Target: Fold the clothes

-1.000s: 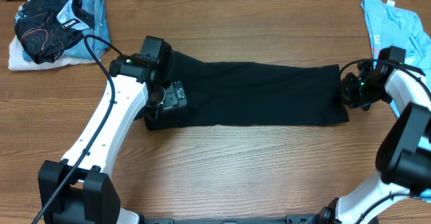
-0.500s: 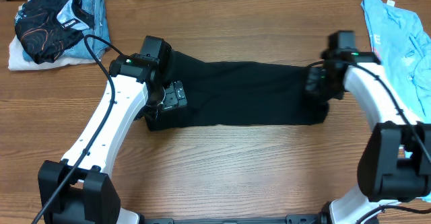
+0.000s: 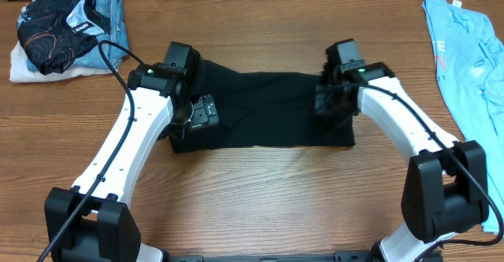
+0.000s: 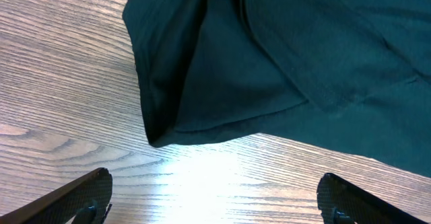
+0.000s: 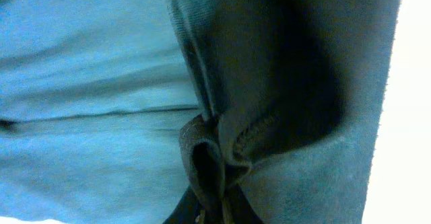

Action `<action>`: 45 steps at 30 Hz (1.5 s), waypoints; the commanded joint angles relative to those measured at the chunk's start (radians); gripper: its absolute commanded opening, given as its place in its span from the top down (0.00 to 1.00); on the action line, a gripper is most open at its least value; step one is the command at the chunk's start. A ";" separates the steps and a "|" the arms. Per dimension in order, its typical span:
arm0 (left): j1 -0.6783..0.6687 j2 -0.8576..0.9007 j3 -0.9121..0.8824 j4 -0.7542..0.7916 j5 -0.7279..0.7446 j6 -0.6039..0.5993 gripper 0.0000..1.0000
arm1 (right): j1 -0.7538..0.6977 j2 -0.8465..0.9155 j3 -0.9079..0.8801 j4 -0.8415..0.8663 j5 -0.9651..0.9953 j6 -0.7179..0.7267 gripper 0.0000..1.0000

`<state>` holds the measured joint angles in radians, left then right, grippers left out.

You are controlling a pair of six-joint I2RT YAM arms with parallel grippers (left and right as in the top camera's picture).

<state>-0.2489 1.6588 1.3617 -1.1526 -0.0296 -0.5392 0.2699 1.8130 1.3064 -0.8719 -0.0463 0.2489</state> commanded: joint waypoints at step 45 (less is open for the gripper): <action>-0.008 -0.003 -0.006 0.000 0.005 0.023 0.00 | -0.608 0.161 0.034 -0.006 -0.777 -0.565 0.18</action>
<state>-0.2489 1.6588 1.3617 -1.1530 -0.0292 -0.5392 -0.3462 1.9171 1.3472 -0.8753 -0.6792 -0.2249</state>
